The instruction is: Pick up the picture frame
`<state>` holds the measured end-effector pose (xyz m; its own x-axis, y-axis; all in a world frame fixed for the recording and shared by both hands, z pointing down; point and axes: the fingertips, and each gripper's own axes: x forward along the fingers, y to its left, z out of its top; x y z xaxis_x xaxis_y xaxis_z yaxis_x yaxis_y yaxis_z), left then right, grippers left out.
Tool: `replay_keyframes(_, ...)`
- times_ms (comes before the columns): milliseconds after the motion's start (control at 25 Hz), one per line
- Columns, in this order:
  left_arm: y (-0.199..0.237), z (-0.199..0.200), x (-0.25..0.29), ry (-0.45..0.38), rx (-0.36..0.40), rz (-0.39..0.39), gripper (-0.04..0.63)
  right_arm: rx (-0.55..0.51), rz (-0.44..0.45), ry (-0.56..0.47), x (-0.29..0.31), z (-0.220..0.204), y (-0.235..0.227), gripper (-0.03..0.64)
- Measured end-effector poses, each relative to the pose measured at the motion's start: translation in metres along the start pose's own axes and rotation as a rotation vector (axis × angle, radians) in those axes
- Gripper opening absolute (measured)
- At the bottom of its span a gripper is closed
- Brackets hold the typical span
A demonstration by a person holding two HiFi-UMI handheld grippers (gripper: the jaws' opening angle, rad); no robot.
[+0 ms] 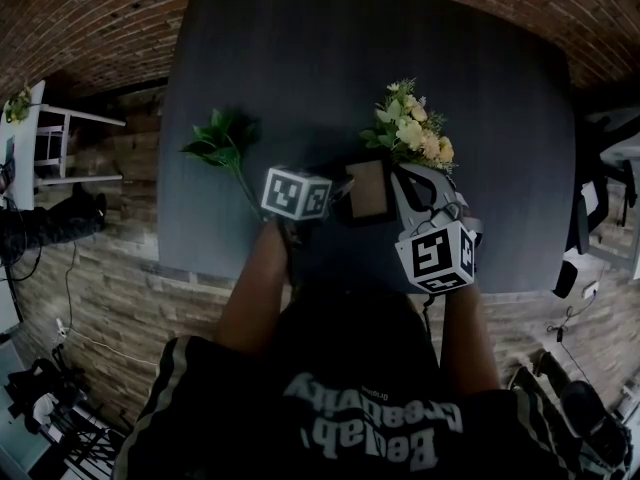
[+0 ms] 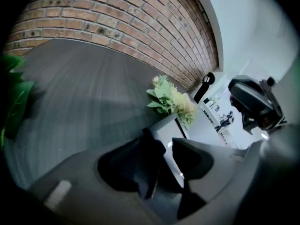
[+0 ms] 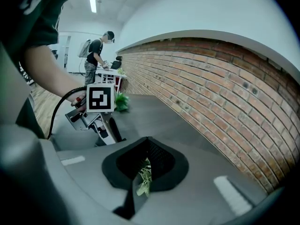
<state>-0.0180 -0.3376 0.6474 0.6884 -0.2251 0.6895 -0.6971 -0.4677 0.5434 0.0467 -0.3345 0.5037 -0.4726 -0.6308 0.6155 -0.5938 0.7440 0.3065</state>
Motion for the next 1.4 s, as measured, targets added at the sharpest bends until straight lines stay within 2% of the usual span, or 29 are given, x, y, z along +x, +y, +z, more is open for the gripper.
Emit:
replay_keyframes(520,-0.004,-0.002,0.013,0.018,-0.061,-0.111,0.216,0.006,0.000,0.018,0.009,-0.008,-0.009,0.006)
replay_keyframes(760,-0.013,0.004,0.016,0.009,-0.081,-0.196,0.215,0.009,0.001,0.029,0.013,-0.011,-0.009,0.006)
replay_keyframes(880,-0.015,0.005,0.019,0.014,-0.086,-0.218,0.175,0.013,-0.001,0.031,0.014,-0.011,-0.012,0.006)
replay_keyframes(960,-0.017,0.004,0.020,0.021,-0.083,-0.227,0.123,0.017,-0.003,0.033,0.014,-0.013,-0.014,0.006)
replay_keyframes(1120,-0.029,0.006,0.022,0.011,-0.076,-0.277,0.107,0.020,-0.004,0.038,0.015,-0.014,-0.015,0.006)
replay_keyframes(1280,-0.042,0.016,0.016,-0.043,-0.065,-0.329,0.086,0.022,-0.006,0.042,0.015,-0.015,-0.014,0.006)
replay_keyframes(1400,-0.045,0.024,0.011,-0.072,-0.032,-0.306,0.081,0.025,-0.011,0.043,0.014,-0.016,-0.014,0.006)
